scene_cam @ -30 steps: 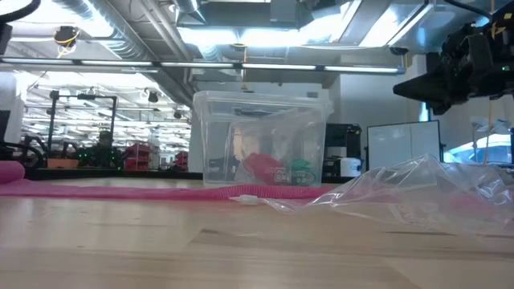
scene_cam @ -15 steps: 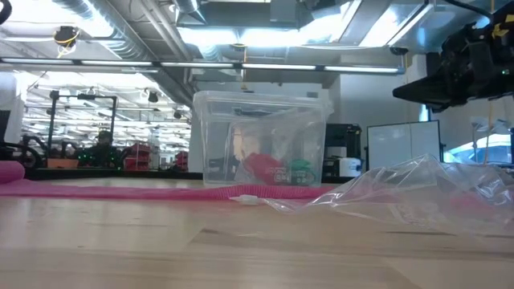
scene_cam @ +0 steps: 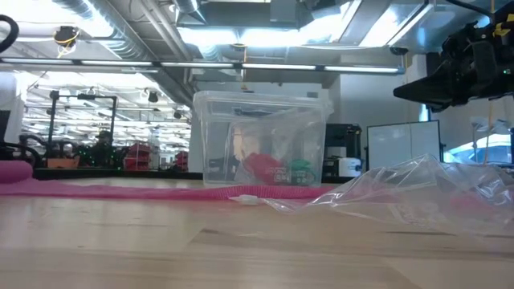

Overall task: Roll bandage
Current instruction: Roll the pink bandage

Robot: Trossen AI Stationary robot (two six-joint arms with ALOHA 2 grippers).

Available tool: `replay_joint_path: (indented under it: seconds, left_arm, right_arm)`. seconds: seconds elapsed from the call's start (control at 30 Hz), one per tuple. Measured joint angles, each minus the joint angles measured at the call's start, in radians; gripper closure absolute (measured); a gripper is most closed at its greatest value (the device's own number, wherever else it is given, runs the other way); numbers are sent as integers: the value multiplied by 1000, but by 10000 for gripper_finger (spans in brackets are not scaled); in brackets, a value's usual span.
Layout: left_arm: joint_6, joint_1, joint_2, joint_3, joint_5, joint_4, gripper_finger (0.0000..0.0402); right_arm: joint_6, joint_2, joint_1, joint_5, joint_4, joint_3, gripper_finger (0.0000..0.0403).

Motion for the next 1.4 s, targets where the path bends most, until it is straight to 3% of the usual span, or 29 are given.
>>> replay_joint_path:
  seconds: [0.63,0.73,0.9,1.1,1.23,1.4]
  left_arm:
    - [-33,30,4,-39,-58,19,261]
    - [-39,48,10,-39,-84,0,289]
    - [-38,72,11,-39,-196,-3,385]
    - [-61,111,10,-35,-247,-42,398]
    - [-4,136,7,68,-300,-156,400]
    - [98,161,7,301,-424,-393,400]
  right_arm:
    - [30,0,0,-23,-2,0,382]
    - [20,0,0,-27,-4,0,382]
    - [6,0,0,-27,-2,0,382]
    - [6,0,0,-27,1,0,382]
    - [12,0,0,-52,-7,25,382]
    - [34,-1,1,-94,21,128,382]
